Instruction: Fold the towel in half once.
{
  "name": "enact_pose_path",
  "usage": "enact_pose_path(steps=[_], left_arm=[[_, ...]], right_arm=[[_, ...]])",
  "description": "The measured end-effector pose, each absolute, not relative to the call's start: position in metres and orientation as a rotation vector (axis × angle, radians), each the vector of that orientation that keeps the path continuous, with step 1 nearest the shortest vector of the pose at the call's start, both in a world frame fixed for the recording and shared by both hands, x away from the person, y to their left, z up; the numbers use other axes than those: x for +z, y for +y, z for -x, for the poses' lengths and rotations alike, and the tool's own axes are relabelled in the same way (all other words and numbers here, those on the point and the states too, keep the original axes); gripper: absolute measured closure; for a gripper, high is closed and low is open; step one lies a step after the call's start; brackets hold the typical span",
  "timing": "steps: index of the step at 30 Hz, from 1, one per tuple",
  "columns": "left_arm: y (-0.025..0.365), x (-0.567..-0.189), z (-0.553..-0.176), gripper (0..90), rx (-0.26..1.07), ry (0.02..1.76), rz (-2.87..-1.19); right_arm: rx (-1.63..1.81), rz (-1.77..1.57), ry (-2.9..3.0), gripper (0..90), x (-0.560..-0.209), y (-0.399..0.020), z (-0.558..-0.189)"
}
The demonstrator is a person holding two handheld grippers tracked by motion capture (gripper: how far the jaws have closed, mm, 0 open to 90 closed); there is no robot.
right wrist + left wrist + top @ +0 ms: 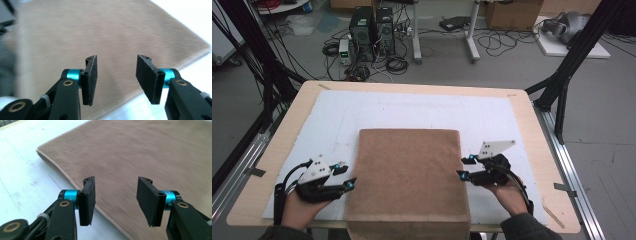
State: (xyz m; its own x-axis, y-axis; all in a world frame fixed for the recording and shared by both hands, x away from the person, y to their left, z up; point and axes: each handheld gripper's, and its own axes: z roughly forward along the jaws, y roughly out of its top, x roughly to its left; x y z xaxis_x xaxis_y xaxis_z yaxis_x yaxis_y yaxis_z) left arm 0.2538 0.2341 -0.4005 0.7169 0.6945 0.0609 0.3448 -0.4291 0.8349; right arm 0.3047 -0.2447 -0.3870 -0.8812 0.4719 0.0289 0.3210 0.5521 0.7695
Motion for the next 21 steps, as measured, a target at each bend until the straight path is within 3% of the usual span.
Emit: enact_pose_path(steps=[8, 13, 16, 18, 21], left_arm=[[0.224, -0.421, -0.323, 43.6, 0.493, 0.919, -2.081], [0.225, -0.438, -0.344, 42.8, 0.483, 1.031, -2.097], [0.228, -0.445, -0.350, 44.3, 0.411, 1.081, -2.064], [0.227, -0.445, -0.350, 53.4, 0.386, 1.064, -2.051], [0.225, -0.446, -0.351, 74.1, 0.329, 1.061, -2.032]], right_arm=[[1.170, -0.830, 2.561, 41.3, -0.409, -0.236, -0.366], [1.071, -0.893, 2.568, 38.3, -0.430, -0.230, -0.383], [1.045, -0.914, 2.591, 38.8, -0.440, -0.228, -0.391], [1.076, -0.931, 2.597, 45.5, -0.442, -0.228, -0.392], [1.131, -0.876, 2.647, 68.1, -0.442, -0.226, -0.392]])
